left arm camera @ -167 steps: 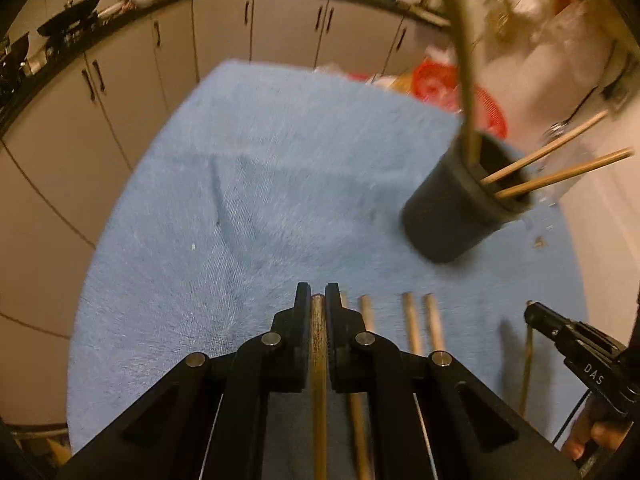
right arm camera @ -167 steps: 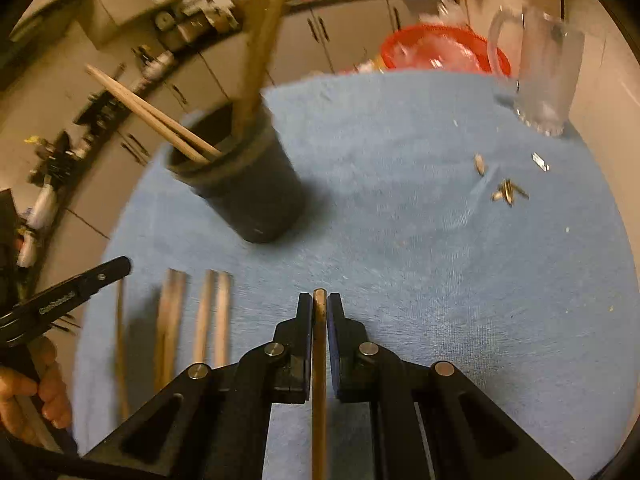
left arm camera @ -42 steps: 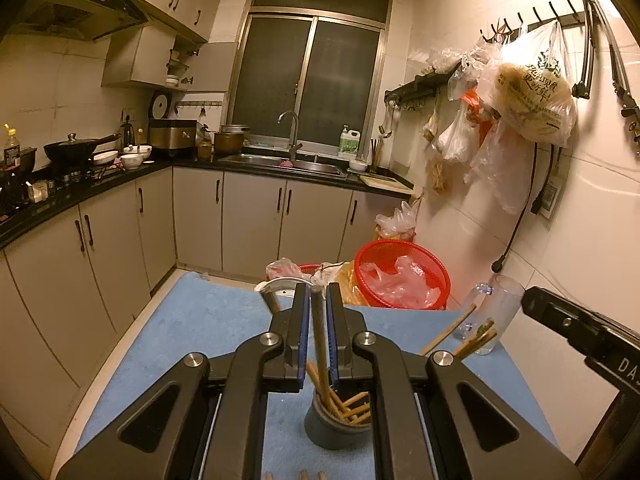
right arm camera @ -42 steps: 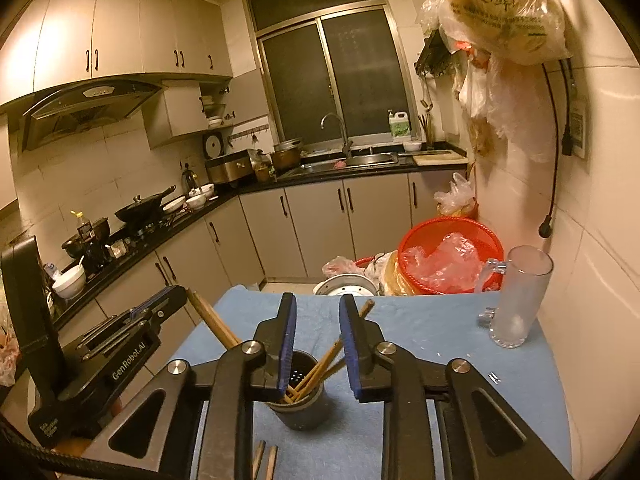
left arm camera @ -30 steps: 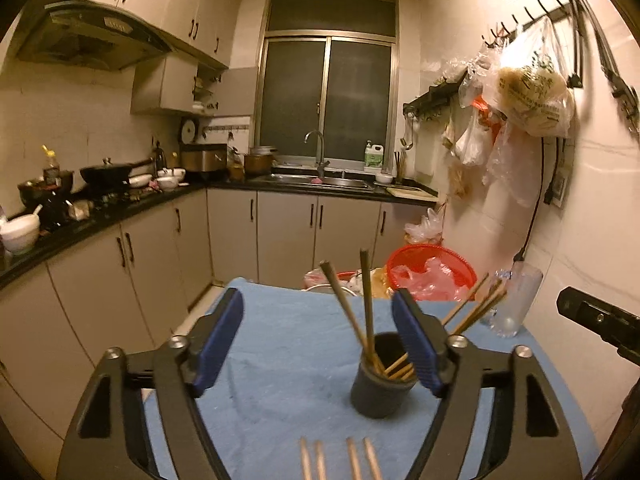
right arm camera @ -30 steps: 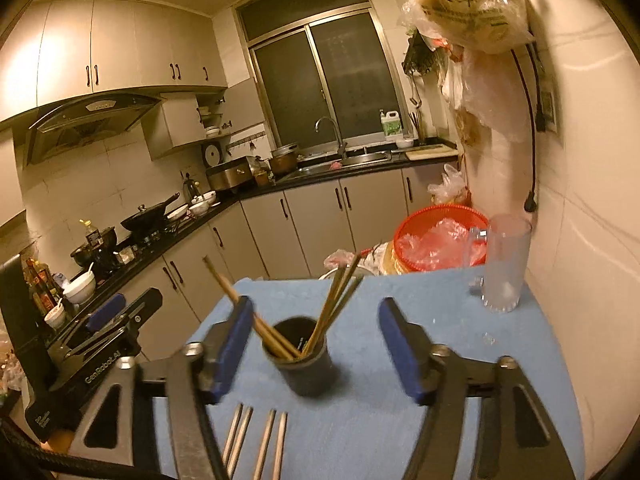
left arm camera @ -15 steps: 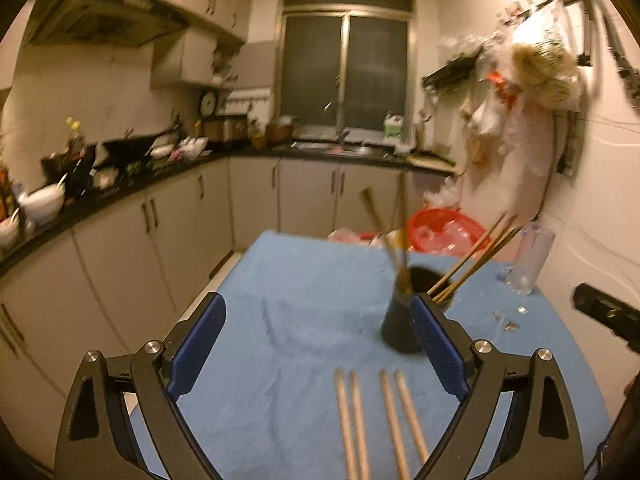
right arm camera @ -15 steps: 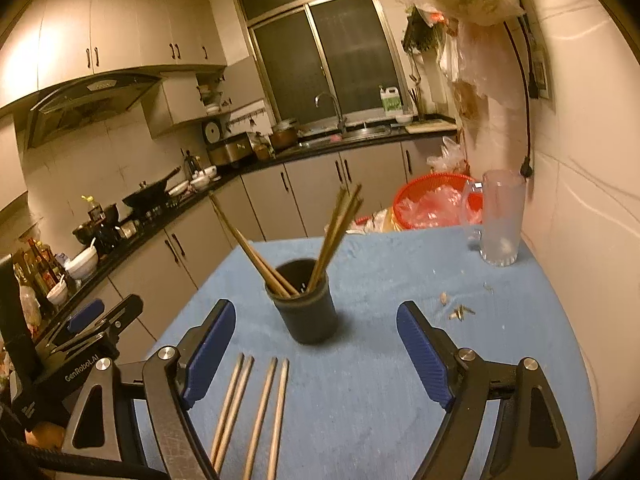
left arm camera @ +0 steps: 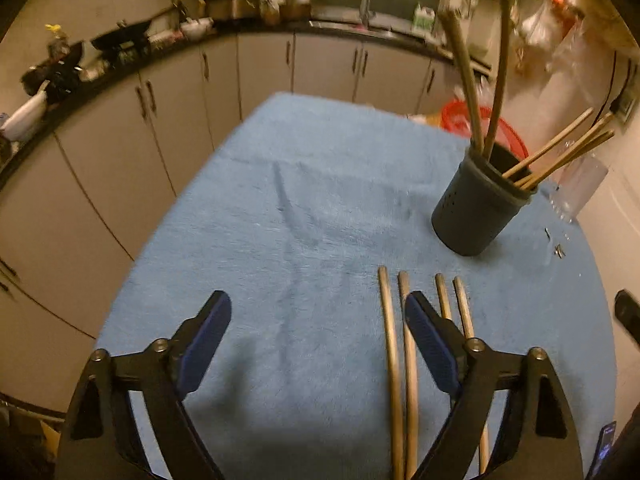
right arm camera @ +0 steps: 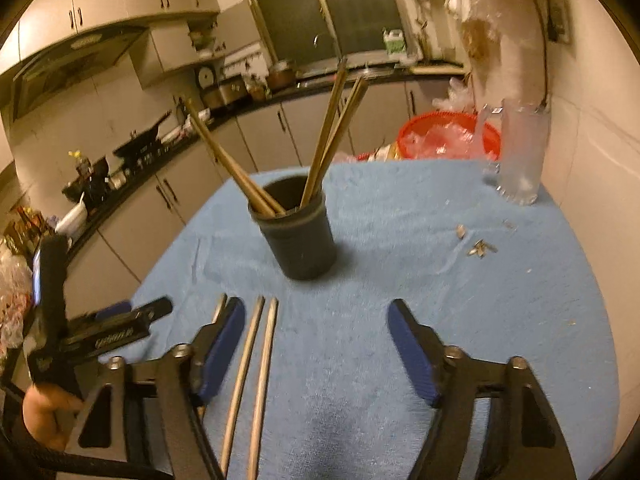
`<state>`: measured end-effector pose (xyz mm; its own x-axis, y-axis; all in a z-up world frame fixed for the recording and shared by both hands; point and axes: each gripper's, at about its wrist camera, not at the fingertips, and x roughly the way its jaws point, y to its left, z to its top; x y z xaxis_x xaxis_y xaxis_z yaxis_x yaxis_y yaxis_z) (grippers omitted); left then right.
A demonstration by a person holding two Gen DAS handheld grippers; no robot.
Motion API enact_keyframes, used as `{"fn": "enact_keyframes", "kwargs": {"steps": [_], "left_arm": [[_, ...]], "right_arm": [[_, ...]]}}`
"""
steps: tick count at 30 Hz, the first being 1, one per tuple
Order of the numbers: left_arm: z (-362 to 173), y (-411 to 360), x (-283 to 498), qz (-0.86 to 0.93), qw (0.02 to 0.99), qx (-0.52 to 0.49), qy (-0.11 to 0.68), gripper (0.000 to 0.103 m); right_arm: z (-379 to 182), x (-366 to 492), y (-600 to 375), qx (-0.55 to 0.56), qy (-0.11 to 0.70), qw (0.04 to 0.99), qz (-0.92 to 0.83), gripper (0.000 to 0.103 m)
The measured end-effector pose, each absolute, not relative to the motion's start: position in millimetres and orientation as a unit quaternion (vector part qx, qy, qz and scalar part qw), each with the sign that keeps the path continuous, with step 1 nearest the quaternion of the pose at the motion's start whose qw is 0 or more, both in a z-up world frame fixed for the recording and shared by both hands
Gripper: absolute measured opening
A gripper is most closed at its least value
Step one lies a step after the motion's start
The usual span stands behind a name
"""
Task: Organize utensils
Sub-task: 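Move both open tools down over the remaining loose chopsticks, then close the left tool on a chopstick while the right tool grasps another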
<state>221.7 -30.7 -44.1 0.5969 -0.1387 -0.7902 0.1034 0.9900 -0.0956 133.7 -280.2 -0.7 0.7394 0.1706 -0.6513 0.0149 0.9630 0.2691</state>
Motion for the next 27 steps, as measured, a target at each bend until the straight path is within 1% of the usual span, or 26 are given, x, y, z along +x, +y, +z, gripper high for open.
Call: {"fn": "enact_keyframes", "kwargs": {"steps": [1, 2, 4, 6, 7, 9, 10, 14, 18, 20, 22, 23, 24, 26, 27], "left_arm": [[-48.7, -35.0, 230.3, -0.073, 0.886, -0.02, 0.457, 0.084], [-51.6, -39.0, 235.9, -0.075, 0.882, -0.019, 0.466, 0.083], [-57.6, -48.1, 253.7, -0.085, 0.868, -0.019, 0.489, 0.071], [-63.4, -56.2, 265.5, -0.089, 0.858, -0.013, 0.505, 0.064], [-68.0, -60.6, 270.8, -0.083, 0.854, -0.003, 0.514, 0.058], [-74.0, -65.5, 278.8, -0.082, 0.847, 0.002, 0.526, 0.052], [-76.6, -66.8, 280.4, -0.083, 0.844, 0.001, 0.529, 0.05], [-85.8, -70.4, 286.3, -0.091, 0.835, -0.003, 0.542, 0.048], [-87.2, -69.6, 289.1, -0.089, 0.836, 0.007, 0.541, 0.046], [-87.2, -70.2, 289.0, -0.087, 0.836, 0.011, 0.542, 0.04], [-88.0, -72.9, 290.7, -0.083, 0.836, 0.024, 0.542, 0.022], [-88.2, -71.6, 291.5, -0.084, 0.835, 0.03, 0.542, 0.016], [-86.5, -70.0, 290.7, -0.088, 0.834, 0.03, 0.544, 0.009], [-85.6, -66.1, 292.7, -0.096, 0.831, 0.027, 0.548, 0.008], [-85.6, -64.8, 292.9, -0.1, 0.829, 0.028, 0.549, 0.007]], "right_arm": [[-6.3, 139.4, -279.5, 0.134, 0.371, 0.918, 0.048, 0.065], [-10.2, 143.0, -280.0, 0.141, 0.378, 0.913, 0.052, 0.064], [-15.8, 147.6, -281.2, 0.151, 0.385, 0.909, 0.053, 0.064], [-19.0, 151.7, -279.0, 0.148, 0.388, 0.908, 0.052, 0.063], [-20.1, 153.9, -277.5, 0.144, 0.391, 0.908, 0.053, 0.062], [-22.4, 160.3, -273.9, 0.138, 0.397, 0.905, 0.056, 0.061], [-22.8, 163.3, -272.1, 0.137, 0.4, 0.904, 0.057, 0.061], [-33.8, 186.4, -264.1, 0.141, 0.427, 0.89, 0.072, 0.06], [-48.3, 207.9, -256.3, 0.155, 0.453, 0.874, 0.084, 0.052], [-55.8, 216.8, -252.6, 0.154, 0.464, 0.869, 0.084, 0.047], [-62.9, 224.5, -249.2, 0.155, 0.475, 0.862, 0.085, 0.041], [-66.3, 228.3, -247.2, 0.156, 0.48, 0.859, 0.086, 0.04], [-69.1, 231.3, -245.4, 0.155, 0.484, 0.857, 0.088, 0.037], [-72.8, 237.0, -240.0, 0.153, 0.49, 0.853, 0.093, 0.035], [-74.3, 239.9, -237.0, 0.151, 0.493, 0.852, 0.095, 0.032]]}}
